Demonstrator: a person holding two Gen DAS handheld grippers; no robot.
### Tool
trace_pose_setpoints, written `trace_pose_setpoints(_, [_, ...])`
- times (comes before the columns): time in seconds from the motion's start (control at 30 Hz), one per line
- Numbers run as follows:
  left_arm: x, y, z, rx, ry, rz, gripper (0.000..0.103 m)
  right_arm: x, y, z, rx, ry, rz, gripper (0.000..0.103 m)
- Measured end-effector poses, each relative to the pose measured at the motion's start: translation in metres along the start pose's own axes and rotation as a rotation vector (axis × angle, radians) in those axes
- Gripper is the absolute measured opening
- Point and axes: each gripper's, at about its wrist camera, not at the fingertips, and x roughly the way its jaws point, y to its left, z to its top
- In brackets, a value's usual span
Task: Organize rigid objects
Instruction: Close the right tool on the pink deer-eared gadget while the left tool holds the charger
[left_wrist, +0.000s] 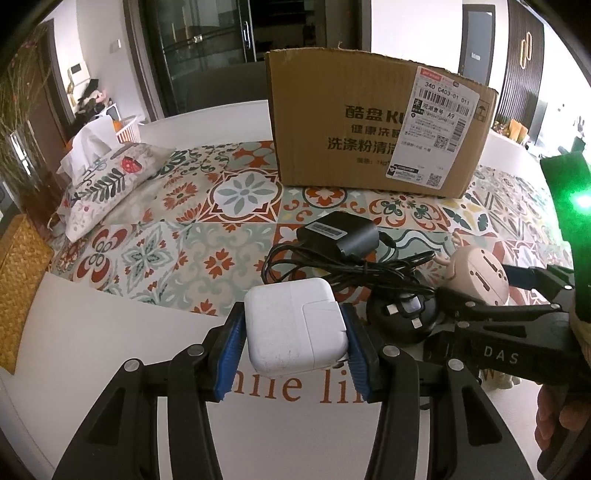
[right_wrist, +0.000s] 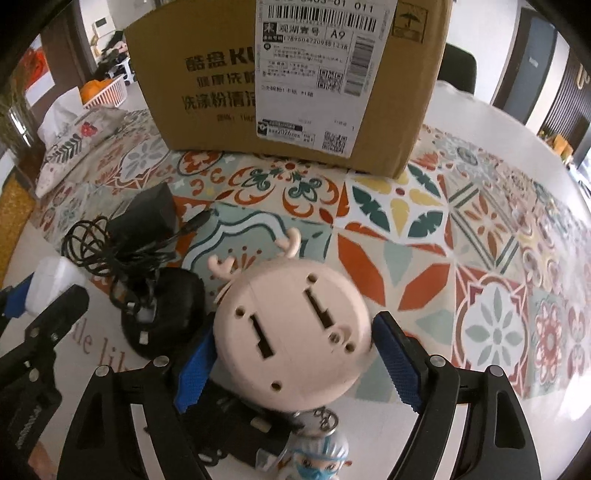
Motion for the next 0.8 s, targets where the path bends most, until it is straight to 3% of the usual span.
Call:
trace_pose_setpoints(0.1, [0.000,0.001,0.001,-0.007,0.006,-0.009,0.049,-0.002,0.000,0.001,0.003,-0.025,0.013,0.075])
trace_pose_setpoints(0.43, [-0.012,0.000,0.008,0.012,-0.008,-0.041,0.049,-0.021,-0.004,0.000,0.041,-0.060,0.015,0.074])
trace_pose_setpoints(0.8, [-0.048,-0.002,0.027,0.073,-0.074,-0.100,0.049,-0.069,-0.002,0.004,0.076,-0.125,-0.003,0.074])
